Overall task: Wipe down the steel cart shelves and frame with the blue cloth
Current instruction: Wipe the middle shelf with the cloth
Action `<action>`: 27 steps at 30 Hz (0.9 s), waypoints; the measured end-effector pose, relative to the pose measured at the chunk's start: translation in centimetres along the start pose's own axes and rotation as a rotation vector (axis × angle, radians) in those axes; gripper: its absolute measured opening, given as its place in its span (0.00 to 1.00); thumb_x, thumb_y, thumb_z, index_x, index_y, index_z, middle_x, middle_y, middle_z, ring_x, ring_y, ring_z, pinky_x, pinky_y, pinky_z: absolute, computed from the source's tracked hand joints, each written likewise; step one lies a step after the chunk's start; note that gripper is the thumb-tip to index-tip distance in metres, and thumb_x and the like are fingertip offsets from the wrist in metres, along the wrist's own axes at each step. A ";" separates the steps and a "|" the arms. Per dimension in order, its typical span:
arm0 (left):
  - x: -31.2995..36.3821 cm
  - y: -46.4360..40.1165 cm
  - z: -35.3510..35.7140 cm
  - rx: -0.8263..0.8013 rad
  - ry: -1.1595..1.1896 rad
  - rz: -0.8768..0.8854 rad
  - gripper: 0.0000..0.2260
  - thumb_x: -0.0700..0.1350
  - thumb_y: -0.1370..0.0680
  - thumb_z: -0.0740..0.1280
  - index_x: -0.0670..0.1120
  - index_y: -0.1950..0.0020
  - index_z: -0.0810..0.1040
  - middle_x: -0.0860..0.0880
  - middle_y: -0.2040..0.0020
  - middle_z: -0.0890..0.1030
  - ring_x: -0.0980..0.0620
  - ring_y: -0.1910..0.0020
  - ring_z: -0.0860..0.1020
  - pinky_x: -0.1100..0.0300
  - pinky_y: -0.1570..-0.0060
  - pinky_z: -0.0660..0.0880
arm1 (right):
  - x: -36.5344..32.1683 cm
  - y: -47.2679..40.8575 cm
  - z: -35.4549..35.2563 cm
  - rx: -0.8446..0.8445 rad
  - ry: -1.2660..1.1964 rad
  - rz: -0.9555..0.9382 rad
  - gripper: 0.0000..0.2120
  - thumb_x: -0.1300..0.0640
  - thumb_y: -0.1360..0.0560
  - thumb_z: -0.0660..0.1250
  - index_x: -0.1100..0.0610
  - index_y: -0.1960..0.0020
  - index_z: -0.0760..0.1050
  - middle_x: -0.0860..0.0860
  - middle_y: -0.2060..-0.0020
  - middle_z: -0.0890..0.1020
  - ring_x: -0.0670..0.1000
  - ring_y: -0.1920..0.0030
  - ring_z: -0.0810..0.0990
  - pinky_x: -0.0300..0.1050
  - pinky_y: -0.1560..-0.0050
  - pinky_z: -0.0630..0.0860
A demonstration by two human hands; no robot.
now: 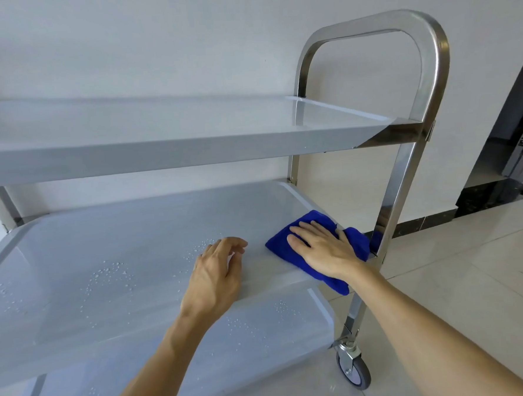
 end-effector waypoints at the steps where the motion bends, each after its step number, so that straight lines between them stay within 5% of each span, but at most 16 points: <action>1: -0.1 0.0 -0.5 0.001 0.040 -0.015 0.12 0.37 0.19 0.60 0.49 0.42 0.79 0.55 0.46 0.80 0.59 0.46 0.76 0.73 0.46 0.67 | 0.1 -0.5 0.1 -0.007 0.007 0.016 0.28 0.35 0.19 0.44 0.42 0.21 0.55 0.39 0.20 0.52 0.43 0.21 0.45 0.62 0.23 0.37; 4: -0.7 -0.1 -2.8 0.026 0.036 -0.035 0.12 0.35 0.20 0.62 0.48 0.44 0.80 0.53 0.46 0.81 0.58 0.46 0.77 0.74 0.47 0.67 | 0.4 -1.2 0.4 -0.021 0.078 0.034 0.31 0.32 0.21 0.43 0.40 0.21 0.51 0.39 0.20 0.49 0.44 0.21 0.44 0.62 0.24 0.36; 8: -3.6 1.1 -5.6 -0.060 -0.342 -0.042 0.11 0.40 0.20 0.64 0.48 0.41 0.81 0.50 0.40 0.80 0.45 0.40 0.75 0.51 0.40 0.69 | 0.8 -1.4 -0.2 -0.035 0.068 0.045 0.32 0.27 0.25 0.44 0.37 0.24 0.59 0.39 0.22 0.57 0.47 0.22 0.54 0.64 0.23 0.44; 12: -5.2 2.7 -6.2 -0.114 -0.537 -0.082 0.19 0.54 0.21 0.54 0.51 0.37 0.78 0.51 0.36 0.77 0.44 0.36 0.72 0.50 0.34 0.63 | 0.4 -2.6 -2.2 -0.013 0.005 0.117 0.25 0.27 0.25 0.44 0.37 0.48 0.75 0.43 0.34 0.73 0.51 0.33 0.69 0.64 0.32 0.60; 16: -5.2 2.4 -5.5 -0.083 -0.607 -0.070 0.17 0.50 0.18 0.51 0.52 0.36 0.76 0.53 0.36 0.77 0.47 0.37 0.73 0.50 0.34 0.64 | -2.9 -1.9 0.9 0.006 0.139 0.080 0.22 0.34 0.20 0.42 0.32 0.30 0.63 0.46 0.24 0.59 0.54 0.22 0.52 0.75 0.29 0.44; 20: -5.8 2.4 -5.7 -0.086 -0.619 -0.058 0.21 0.51 0.20 0.49 0.53 0.36 0.76 0.54 0.36 0.77 0.47 0.37 0.73 0.49 0.35 0.65 | -8.4 1.6 3.4 0.042 0.133 -0.170 0.28 0.33 0.22 0.41 0.36 0.23 0.50 0.39 0.22 0.57 0.51 0.20 0.49 0.72 0.26 0.43; 23: -5.6 2.6 -5.7 -0.104 -0.623 -0.054 0.22 0.51 0.22 0.48 0.53 0.35 0.76 0.55 0.35 0.77 0.48 0.36 0.73 0.50 0.35 0.65 | -8.7 4.7 4.1 0.062 0.138 -0.304 0.33 0.29 0.24 0.39 0.40 0.22 0.52 0.36 0.22 0.56 0.45 0.20 0.47 0.64 0.23 0.45; 27: -5.3 2.9 -5.7 -0.107 -0.637 -0.039 0.23 0.51 0.22 0.47 0.52 0.35 0.76 0.55 0.36 0.77 0.48 0.37 0.74 0.51 0.34 0.65 | -1.3 3.5 0.7 0.079 0.165 -0.102 0.32 0.26 0.26 0.40 0.33 0.24 0.56 0.37 0.21 0.52 0.44 0.20 0.46 0.61 0.23 0.47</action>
Point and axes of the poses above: each hand's wrist, its own y-axis away from the middle knuckle, its own z-axis out of the palm, x = y × z, the point moved 7 cm from there along -y, towards the middle knuckle
